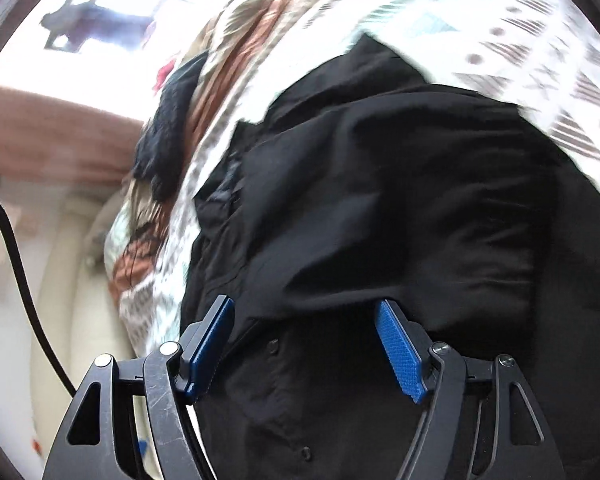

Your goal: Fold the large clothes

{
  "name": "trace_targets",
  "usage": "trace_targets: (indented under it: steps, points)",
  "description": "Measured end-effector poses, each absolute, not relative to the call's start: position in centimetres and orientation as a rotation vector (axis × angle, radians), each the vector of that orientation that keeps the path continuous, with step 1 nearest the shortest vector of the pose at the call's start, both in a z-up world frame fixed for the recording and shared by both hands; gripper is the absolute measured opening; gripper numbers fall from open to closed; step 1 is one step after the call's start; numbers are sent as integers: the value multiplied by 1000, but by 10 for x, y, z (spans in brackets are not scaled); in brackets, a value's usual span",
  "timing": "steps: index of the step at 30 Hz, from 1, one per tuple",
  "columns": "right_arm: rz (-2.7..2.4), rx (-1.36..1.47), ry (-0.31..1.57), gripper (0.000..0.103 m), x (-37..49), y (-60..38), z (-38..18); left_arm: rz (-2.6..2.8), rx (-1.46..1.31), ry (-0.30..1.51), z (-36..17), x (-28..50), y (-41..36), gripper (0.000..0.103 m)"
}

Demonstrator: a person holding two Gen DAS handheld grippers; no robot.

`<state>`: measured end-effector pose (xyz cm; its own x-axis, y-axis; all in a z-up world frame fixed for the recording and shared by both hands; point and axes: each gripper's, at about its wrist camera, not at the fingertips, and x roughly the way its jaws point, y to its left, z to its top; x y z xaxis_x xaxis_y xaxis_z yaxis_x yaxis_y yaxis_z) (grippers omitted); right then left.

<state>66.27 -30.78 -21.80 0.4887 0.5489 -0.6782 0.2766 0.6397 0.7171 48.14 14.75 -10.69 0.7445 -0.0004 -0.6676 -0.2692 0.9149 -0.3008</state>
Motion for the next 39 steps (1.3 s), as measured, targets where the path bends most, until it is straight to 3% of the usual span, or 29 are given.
trace_targets:
  steps: [7,8,9,11,25,38,39]
  points:
    - [110,1097,1078,69,654,-329,-245,158,-395,731,-111,486,147,98]
    - [93,1073,1058,60,654,-329,-242,159,-398,730,-111,486,148,98]
    - [76,1040,1040,39,654,-330,-239,160,-401,728,-111,486,150,98]
    - [45,976,1008,8,657,-330,-233,163,-408,726,-111,484,153,98]
    - [248,532,675,4,667,-249,-124,203,-461,712,-109,466,197,98]
    - [517,124,712,4,678,-80,-114,262,-505,709,-113,454,232,98]
    - [528,105,731,9,679,-71,-118,264,-509,710,-114,454,233,98]
